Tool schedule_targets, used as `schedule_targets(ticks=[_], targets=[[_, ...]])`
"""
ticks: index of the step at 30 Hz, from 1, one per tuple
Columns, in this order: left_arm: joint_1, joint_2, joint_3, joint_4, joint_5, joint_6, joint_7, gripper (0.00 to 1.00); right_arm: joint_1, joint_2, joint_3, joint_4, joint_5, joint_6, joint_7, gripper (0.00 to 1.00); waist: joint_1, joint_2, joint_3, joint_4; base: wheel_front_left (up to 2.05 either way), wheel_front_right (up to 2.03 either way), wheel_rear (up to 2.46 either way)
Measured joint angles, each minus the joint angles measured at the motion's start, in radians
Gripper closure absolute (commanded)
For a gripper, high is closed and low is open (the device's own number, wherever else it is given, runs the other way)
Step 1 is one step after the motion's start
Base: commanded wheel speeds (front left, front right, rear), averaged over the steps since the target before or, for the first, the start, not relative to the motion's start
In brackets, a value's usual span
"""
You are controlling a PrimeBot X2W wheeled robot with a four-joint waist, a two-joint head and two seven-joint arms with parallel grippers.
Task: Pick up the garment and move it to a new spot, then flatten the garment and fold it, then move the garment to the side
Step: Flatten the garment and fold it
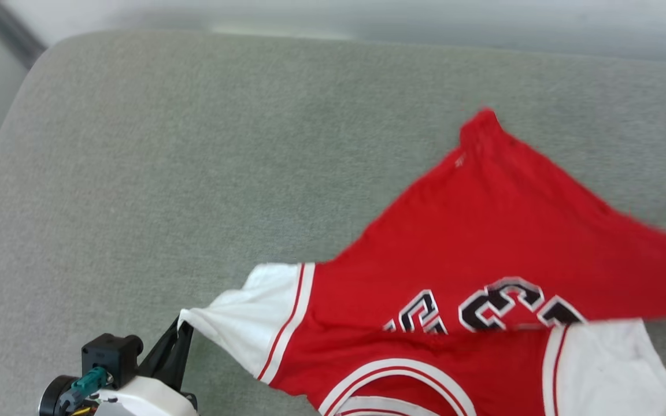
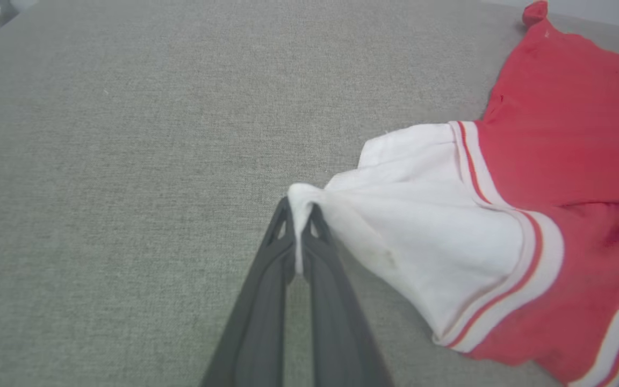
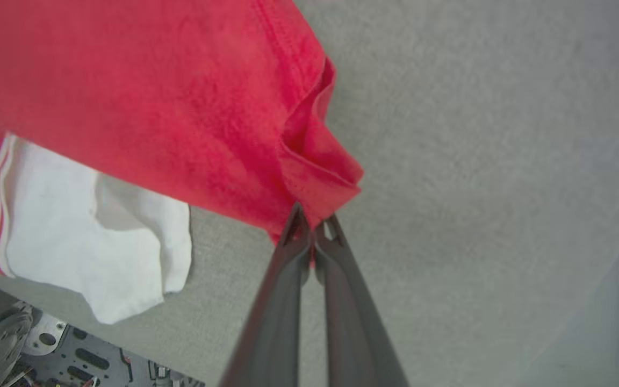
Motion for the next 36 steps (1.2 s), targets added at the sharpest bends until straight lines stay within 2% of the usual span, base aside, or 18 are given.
schedule_targets(ticks=[5, 10, 11, 12, 13, 14, 20, 25, 30, 36], targets=[[0.021, 0.015, 0.000, -0.005, -0.001, 0.003, 0.000, 1.00, 0.277, 0.005, -0.024, 0.050, 0.055, 0.000, -0.099, 1.00, 0.0000, 0.0000, -0.042, -0.038, 0.00, 0.00, 0.00], [0.020, 0.014, -0.007, -0.004, -0.001, -0.005, 0.005, 1.00, 0.444, 0.086, -0.045, 0.103, 0.073, 0.000, -0.164, 1.00, 0.0000, 0.0000, -0.049, -0.045, 0.00, 0.00, 0.00], [0.020, 0.013, -0.009, -0.002, -0.001, -0.005, 0.006, 1.00, 0.449, 0.095, -0.058, 0.109, 0.070, 0.001, -0.175, 0.96, 0.0000, 0.0000, -0.050, -0.045, 0.00, 0.00, 0.00], [0.020, 0.013, -0.011, 0.000, -0.001, -0.006, 0.007, 1.00, 0.451, 0.106, -0.072, 0.110, 0.062, 0.000, -0.183, 0.66, -0.0001, -0.0001, -0.051, -0.045, 0.00, 0.00, 0.00], [0.019, 0.014, -0.013, 0.002, 0.000, -0.007, 0.010, 1.00, 0.453, 0.113, -0.086, 0.111, 0.053, 0.001, -0.189, 0.45, 0.0000, 0.0000, -0.052, -0.046, 0.00, 0.00, 0.00], [0.018, 0.014, -0.015, 0.003, 0.000, -0.007, 0.013, 1.00, 0.453, 0.119, -0.106, 0.109, 0.045, 0.001, -0.195, 0.00, 0.0000, 0.0000, -0.054, -0.047, 0.00, 0.00, 0.00], [0.012, 0.014, -0.023, 0.008, 0.002, -0.014, 0.017, 1.00, 0.355, 0.079, -0.244, -0.007, 0.002, 0.000, -0.195, 0.00, 0.0000, 0.0000, -0.062, -0.042, 0.00, 0.00, 0.00], [-0.013, 0.008, -0.033, 0.006, 0.016, -0.020, 0.024, 1.00, 0.204, 0.063, -0.297, -0.125, -0.046, 0.000, -0.109, 0.00, 0.0000, 0.0000, -0.048, -0.024, 0.00, 0.00, 0.00], [-0.057, -0.010, -0.046, 0.006, 0.037, -0.030, 0.031, 1.00, 0.004, 0.107, -0.206, -0.165, -0.114, 0.000, 0.053, 0.00, 0.0000, 0.0000, -0.016, 0.003, 0.00, 0.00, 0.00], [-0.116, -0.046, -0.066, 0.007, 0.066, -0.044, 0.032, 1.00, -0.243, 0.230, -0.037, -0.076, -0.212, 0.000, 0.234, 0.00, 0.0001, 0.0000, 0.042, 0.043, 0.00, 0.00, 0.00]])
